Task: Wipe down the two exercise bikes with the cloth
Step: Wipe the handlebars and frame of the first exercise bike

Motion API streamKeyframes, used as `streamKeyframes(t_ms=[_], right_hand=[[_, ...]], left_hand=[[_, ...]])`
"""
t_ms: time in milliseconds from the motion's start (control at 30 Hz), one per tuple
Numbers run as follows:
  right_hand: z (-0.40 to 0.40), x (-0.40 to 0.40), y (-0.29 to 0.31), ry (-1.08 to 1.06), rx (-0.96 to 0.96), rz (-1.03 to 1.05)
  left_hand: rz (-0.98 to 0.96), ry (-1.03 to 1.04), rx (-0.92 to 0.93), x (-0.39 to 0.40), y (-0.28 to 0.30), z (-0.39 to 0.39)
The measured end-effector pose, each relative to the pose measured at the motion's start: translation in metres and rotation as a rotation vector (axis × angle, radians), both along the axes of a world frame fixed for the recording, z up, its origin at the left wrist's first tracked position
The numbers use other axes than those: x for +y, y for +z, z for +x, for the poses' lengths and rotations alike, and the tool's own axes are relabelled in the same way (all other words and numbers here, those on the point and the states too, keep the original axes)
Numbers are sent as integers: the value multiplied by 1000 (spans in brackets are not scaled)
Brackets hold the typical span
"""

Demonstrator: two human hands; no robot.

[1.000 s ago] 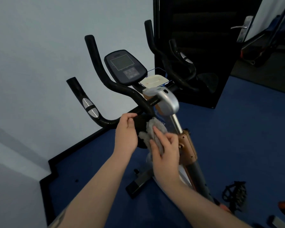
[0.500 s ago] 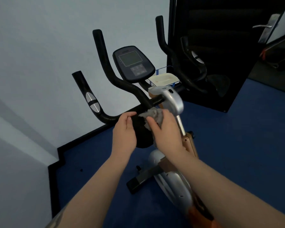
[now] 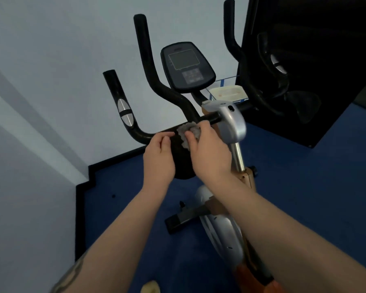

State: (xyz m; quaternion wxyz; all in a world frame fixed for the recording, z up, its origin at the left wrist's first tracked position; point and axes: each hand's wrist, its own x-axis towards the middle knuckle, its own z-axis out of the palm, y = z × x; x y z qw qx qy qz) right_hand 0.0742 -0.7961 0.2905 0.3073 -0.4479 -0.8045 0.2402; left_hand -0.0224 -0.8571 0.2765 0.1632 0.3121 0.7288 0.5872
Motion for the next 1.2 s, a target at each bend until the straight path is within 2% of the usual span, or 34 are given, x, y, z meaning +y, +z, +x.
streamKeyframes(t_ms=[100,167,300,367,433,500,533,567,700,767,867,900,1033,1200], right_hand=[[7,-24,-14,-49,254,-161],[15,-32,-18,-22,307,-208],[2,14,5,155,-119,-15],[-5,29,16,148,-220,-6],[0,13,2,63,-52,-20],[10,-24,-19,-4,314,-170],[12,-38,-26,-32,443,-248],[12,-43,-32,-47,494,-286],[3,-14,-23,-9,326,-167],[1,-17,-25,-37,386,-159],[1,-36,-35,-50,520,-268],[6,-35,-34,-11,483,-263],[31,4,-15,192,69,-37],[1,23,7,223,-272,221]], left_hand=[[53,62,-56,-4,-2,10],[72,81,-50,-6,-4,15],[74,82,-34,-5,-4,14],[66,84,-29,-6,-3,14],[59,80,-22,-7,-4,15],[63,63,-32,-7,-4,14],[70,55,-44,-7,-5,14],[80,51,-56,-8,-5,14],[107,8,-82,-13,-6,15],[123,-5,-63,-15,-9,17],[129,-35,-46,-23,-16,22],[123,-64,-41,-26,-18,22],[86,-193,-52,-34,-22,9],[51,-269,-60,-35,-22,5]])
